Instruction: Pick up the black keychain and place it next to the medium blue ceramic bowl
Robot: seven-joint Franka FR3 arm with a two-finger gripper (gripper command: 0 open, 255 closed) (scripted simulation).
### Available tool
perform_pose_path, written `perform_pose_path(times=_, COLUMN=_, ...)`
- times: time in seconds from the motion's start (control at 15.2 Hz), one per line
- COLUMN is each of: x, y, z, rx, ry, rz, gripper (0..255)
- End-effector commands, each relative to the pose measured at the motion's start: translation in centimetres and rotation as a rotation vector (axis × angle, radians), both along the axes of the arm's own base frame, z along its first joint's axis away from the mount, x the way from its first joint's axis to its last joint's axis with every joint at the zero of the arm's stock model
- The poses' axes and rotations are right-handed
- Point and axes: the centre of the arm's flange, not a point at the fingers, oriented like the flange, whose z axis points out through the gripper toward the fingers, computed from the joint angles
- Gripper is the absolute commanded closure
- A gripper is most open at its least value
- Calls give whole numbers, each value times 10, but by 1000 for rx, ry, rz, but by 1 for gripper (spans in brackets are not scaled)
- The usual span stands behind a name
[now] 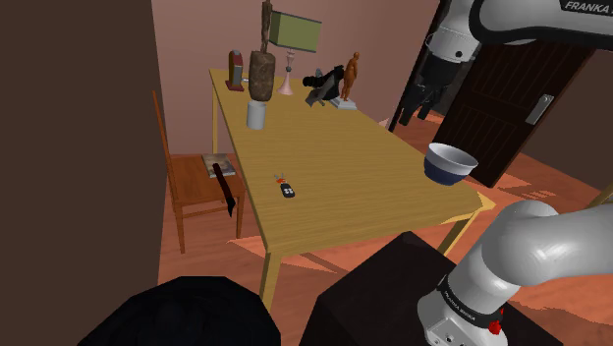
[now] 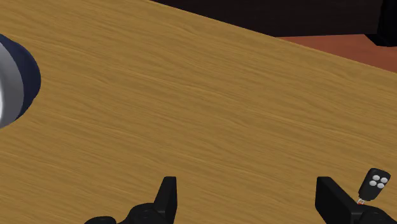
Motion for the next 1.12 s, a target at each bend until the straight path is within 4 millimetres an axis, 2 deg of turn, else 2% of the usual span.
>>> perform_pose_path(times=0.0, x=0, y=0, z=0, rx=0, ry=0, rz=0, gripper=0)
perform_pose_path(times=1.06, x=124, y=122, z=-123, rx=59, ry=87, rz=-71, gripper=0)
